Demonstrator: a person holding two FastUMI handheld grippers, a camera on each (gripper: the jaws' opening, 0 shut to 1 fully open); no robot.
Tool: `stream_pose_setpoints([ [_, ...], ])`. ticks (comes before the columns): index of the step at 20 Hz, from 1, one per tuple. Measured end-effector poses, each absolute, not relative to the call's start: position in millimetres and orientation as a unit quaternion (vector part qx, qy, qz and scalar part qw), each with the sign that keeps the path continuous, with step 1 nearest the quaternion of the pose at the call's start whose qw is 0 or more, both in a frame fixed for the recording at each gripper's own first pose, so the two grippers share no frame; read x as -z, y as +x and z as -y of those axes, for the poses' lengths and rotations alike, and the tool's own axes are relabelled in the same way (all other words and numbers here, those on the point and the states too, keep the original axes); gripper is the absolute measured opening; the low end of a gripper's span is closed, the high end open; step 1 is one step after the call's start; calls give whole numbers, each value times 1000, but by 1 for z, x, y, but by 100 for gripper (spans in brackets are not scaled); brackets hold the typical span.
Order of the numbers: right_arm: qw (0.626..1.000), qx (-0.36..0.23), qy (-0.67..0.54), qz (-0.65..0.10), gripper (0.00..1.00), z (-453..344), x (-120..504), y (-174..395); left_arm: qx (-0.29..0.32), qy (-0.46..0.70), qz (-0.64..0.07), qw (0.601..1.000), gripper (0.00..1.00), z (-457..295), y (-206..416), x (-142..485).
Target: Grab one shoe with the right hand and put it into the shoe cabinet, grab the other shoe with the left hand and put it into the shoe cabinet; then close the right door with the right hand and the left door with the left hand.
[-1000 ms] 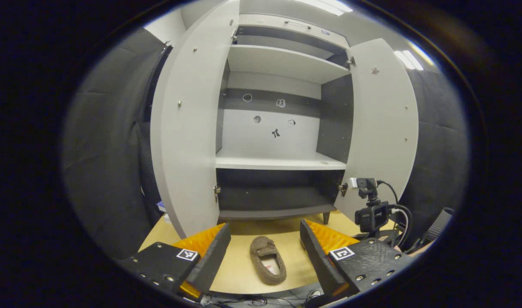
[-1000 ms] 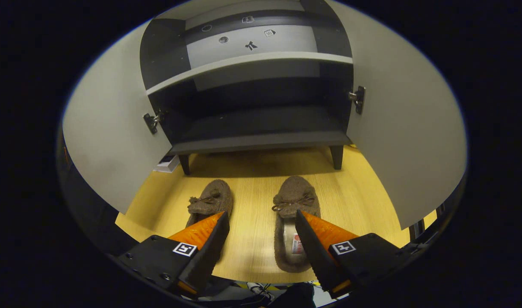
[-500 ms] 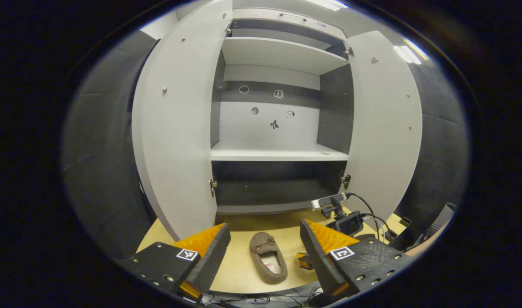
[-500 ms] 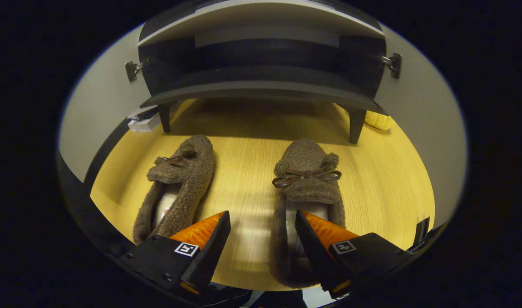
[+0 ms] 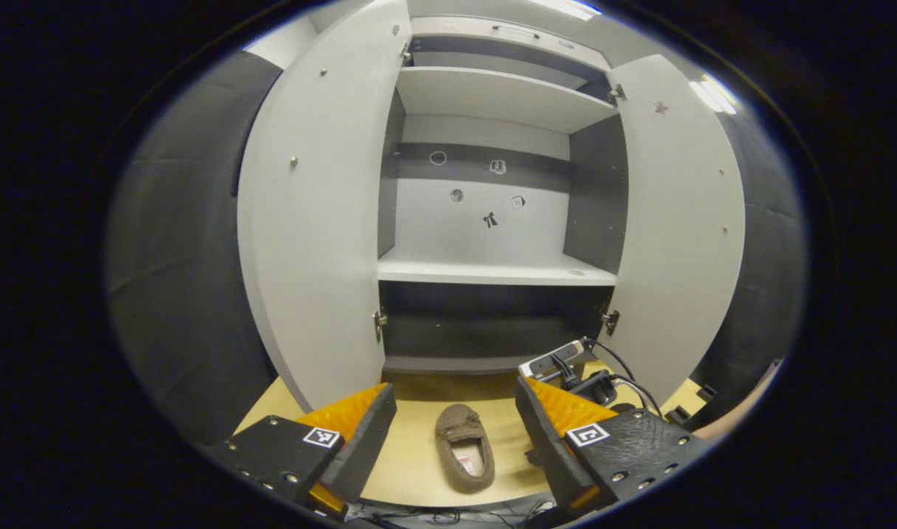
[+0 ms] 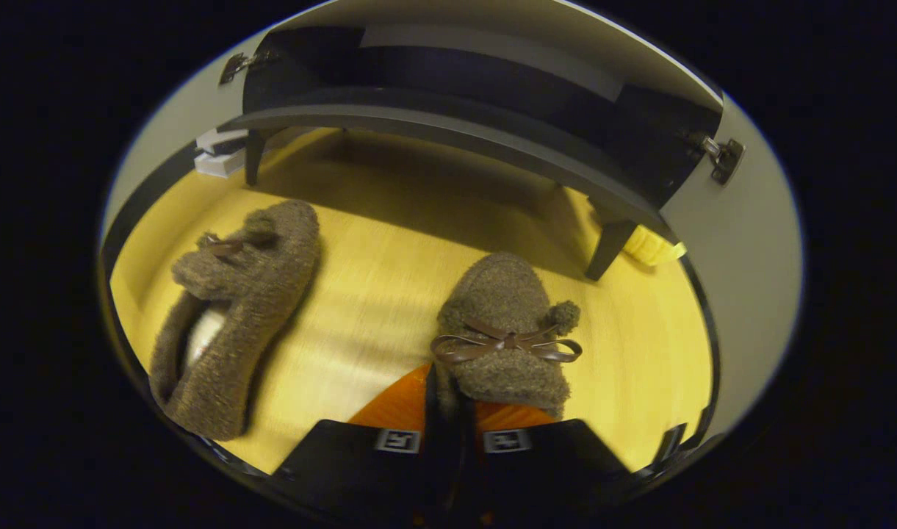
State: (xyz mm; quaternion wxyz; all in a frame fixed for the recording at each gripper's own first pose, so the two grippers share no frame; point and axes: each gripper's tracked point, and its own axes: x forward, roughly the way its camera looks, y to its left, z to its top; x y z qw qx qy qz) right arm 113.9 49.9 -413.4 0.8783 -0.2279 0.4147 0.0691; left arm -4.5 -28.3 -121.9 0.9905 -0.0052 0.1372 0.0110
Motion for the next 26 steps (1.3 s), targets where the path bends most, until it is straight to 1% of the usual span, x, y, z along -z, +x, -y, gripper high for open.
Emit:
stream_pose_setpoints([
  [1,878,-74,-231,-413,16,-49,415,114,-14,-5,-138,990,95,26,-5,122],
  [2,868,-82,-236,-429,8,-49,418,110,-17,-5,-138,990,95,25,-7,124],
  [3,864,-91,-235,-437,7,-48,413,107,-19,-4,-139,990,95,23,-7,126],
  [5,858,-106,-219,-452,0,-45,409,106,-21,-4,-134,991,95,19,-9,126],
  [6,857,-110,-205,-460,2,-44,404,103,-15,-6,-128,992,95,20,-11,124],
  [7,860,-112,-194,-459,0,-42,398,100,-10,-5,-126,992,95,21,-11,122],
  [8,865,-112,-182,-455,3,-40,389,97,-6,-2,-124,992,95,20,-11,121],
  [13,875,-92,-99,-466,2,-31,359,55,26,6,-116,993,95,28,-8,117],
  [14,877,-91,-97,-463,2,-27,352,47,35,8,-113,993,100,30,-7,116],
  [15,879,-90,-98,-457,2,-26,346,39,43,11,-111,993,95,32,-7,114],
  [17,886,-84,-90,-446,2,-23,328,22,56,13,-110,992,95,35,-7,115],
  [18,890,-81,-80,-442,0,-25,318,15,61,13,-111,992,95,36,-7,116],
  [19,894,-80,-66,-436,2,-29,308,7,66,12,-113,991,95,37,-6,116],
  [21,902,-85,-39,-421,2,-38,286,-5,77,11,-116,990,95,41,-7,119],
  [22,907,-90,-29,-411,0,-43,273,-10,82,13,-118,990,95,41,-8,121],
  [23,911,-96,-22,-400,0,-49,262,-16,86,16,-119,989,95,41,-8,122],
  [24,915,-100,-20,-391,2,-53,251,-18,86,21,-118,989,95,41,-10,122],
  [26,922,-105,-23,-371,2,-60,225,-17,84,24,-116,989,95,37,-14,121],
])
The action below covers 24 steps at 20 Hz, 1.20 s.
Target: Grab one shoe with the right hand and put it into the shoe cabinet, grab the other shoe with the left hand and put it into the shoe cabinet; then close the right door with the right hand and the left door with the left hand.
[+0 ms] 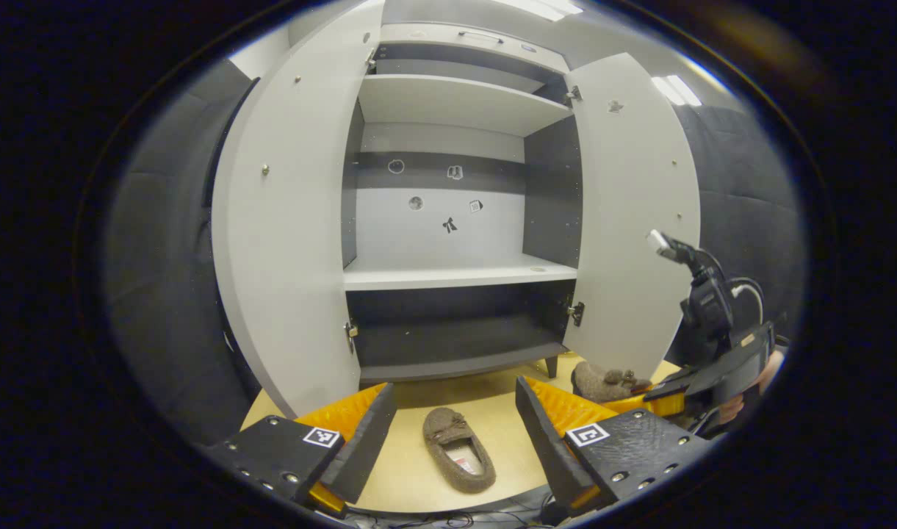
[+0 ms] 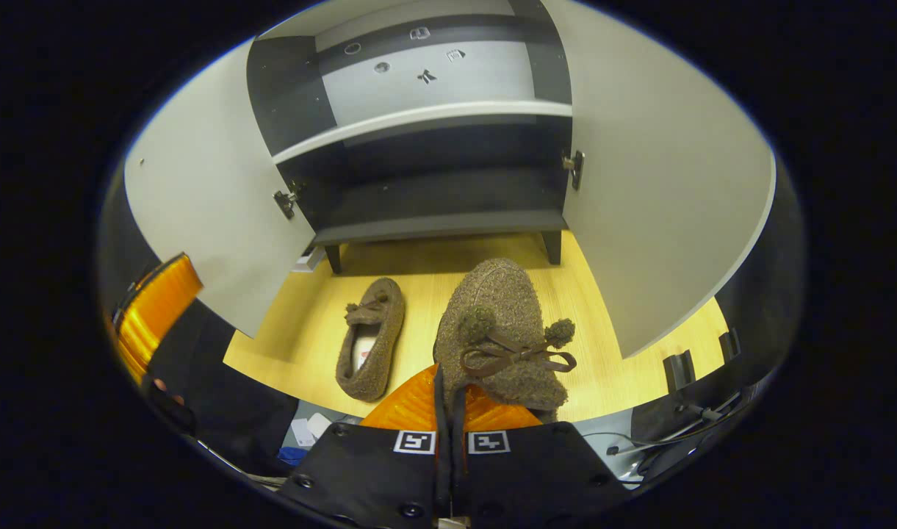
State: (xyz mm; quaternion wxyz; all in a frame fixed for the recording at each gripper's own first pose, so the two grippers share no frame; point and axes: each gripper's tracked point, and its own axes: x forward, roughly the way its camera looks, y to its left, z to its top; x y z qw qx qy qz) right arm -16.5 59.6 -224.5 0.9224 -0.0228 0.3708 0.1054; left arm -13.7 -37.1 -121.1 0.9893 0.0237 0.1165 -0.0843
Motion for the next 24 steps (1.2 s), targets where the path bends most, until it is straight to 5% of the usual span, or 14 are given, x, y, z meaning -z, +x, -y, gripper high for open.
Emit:
stream_pose_setpoints([
  [15,971,-140,-66,-183,2,-108,4,141,77,25,-117,990,95,20,-4,103],
  [24,978,-149,-62,-134,2,-128,-38,288,23,28,-88,995,95,13,52,63],
])
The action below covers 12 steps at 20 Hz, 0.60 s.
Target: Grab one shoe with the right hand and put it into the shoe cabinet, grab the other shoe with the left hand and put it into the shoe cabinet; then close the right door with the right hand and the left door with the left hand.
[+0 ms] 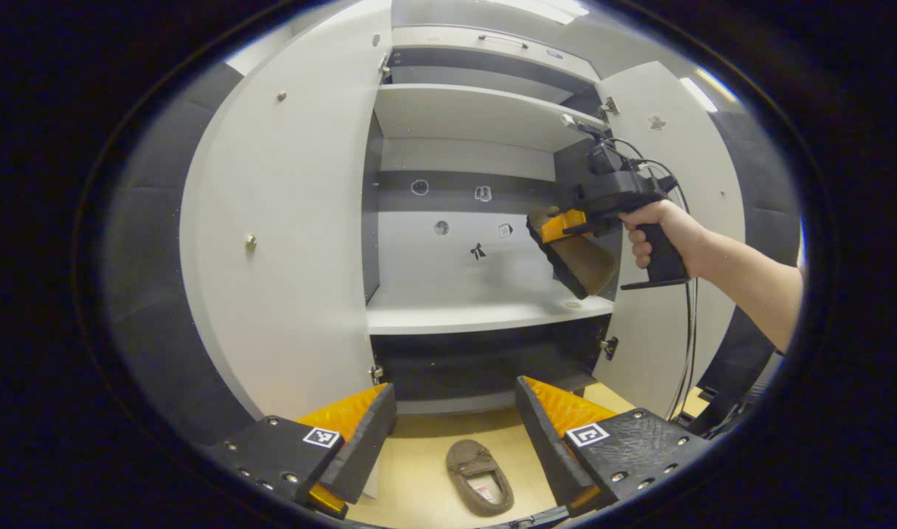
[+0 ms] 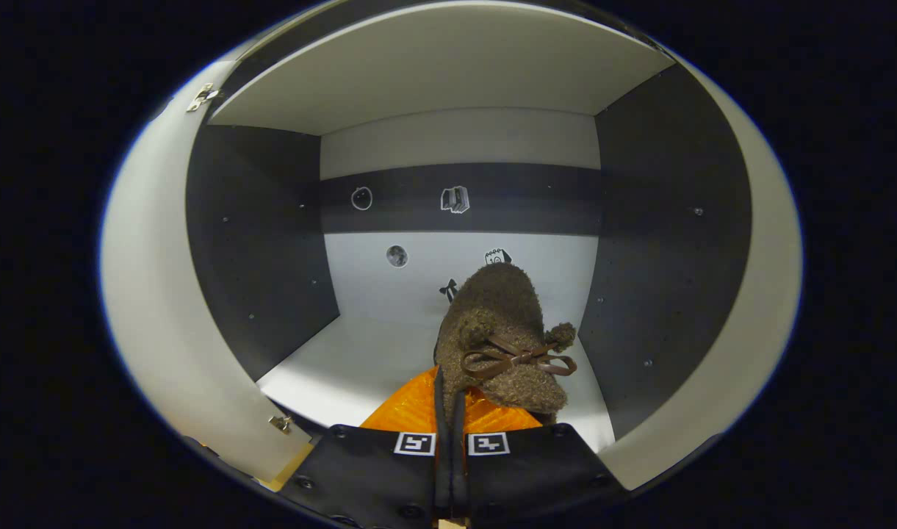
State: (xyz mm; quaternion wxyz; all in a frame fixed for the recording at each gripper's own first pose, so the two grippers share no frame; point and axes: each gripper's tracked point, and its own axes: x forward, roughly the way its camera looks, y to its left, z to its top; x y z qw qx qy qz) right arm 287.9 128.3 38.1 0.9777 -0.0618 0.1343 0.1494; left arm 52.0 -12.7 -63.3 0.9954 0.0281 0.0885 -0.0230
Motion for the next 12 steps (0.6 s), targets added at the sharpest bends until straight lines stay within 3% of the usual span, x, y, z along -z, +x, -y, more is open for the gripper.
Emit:
stream_pose_setpoints([
  [5,980,-105,-94,-138,2,-113,-13,358,-24,33,-82,996,100,8,68,55],
  [6,979,-108,-97,-146,2,-116,-6,365,-30,34,-85,995,95,7,70,56],
  [8,975,-117,-101,-160,2,-118,5,372,-39,34,-94,994,95,6,71,60],
  [10,975,-116,-99,-159,4,-120,6,381,-48,36,-99,993,100,5,72,62],
  [12,971,-132,-87,-179,23,-128,19,388,-53,35,-100,993,95,5,75,62],
])
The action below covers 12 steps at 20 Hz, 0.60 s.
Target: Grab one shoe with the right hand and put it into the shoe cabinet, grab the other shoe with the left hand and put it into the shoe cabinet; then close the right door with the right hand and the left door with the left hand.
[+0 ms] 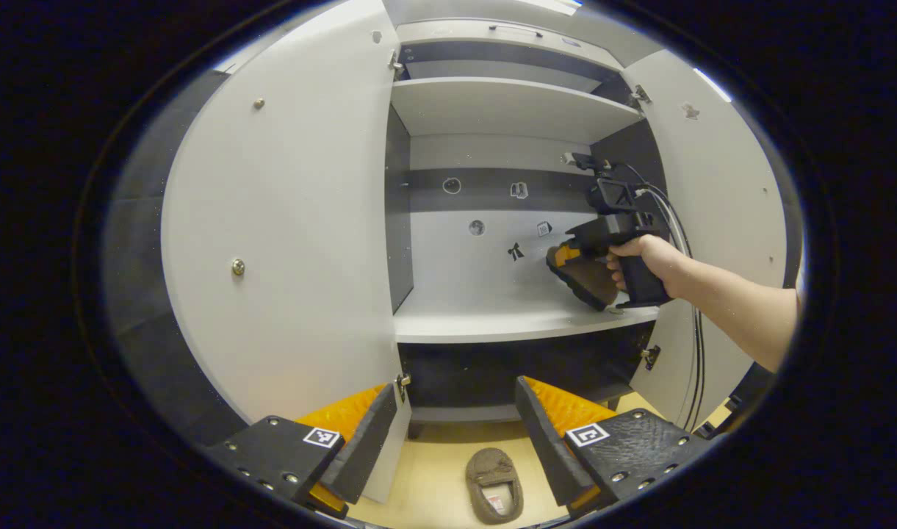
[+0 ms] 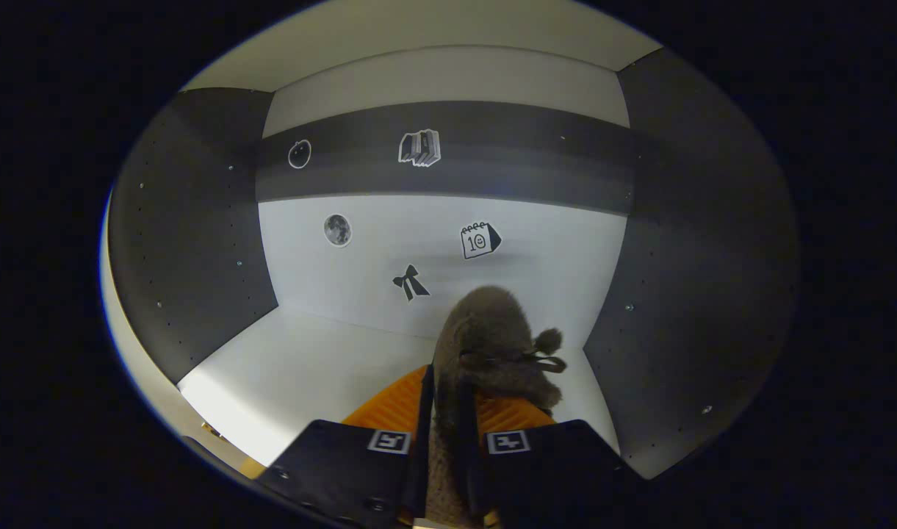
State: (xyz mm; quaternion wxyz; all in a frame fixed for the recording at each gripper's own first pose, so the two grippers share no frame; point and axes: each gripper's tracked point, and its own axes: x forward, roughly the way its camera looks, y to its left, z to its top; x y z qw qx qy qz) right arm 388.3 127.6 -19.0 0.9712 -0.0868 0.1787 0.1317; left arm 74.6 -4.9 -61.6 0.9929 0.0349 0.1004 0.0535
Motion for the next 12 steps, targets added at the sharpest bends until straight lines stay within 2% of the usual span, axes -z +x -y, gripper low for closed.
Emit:
stream_pose_setpoints([
  [4,959,-174,-74,-210,97,-143,23,366,-56,31,-113,992,95,6,74,76],
  [6,950,-194,-72,-232,95,-151,25,351,-53,31,-121,991,95,8,72,85],
  [12,955,-177,-94,-217,96,-136,2,324,-45,30,-134,990,95,2,65,103],
])
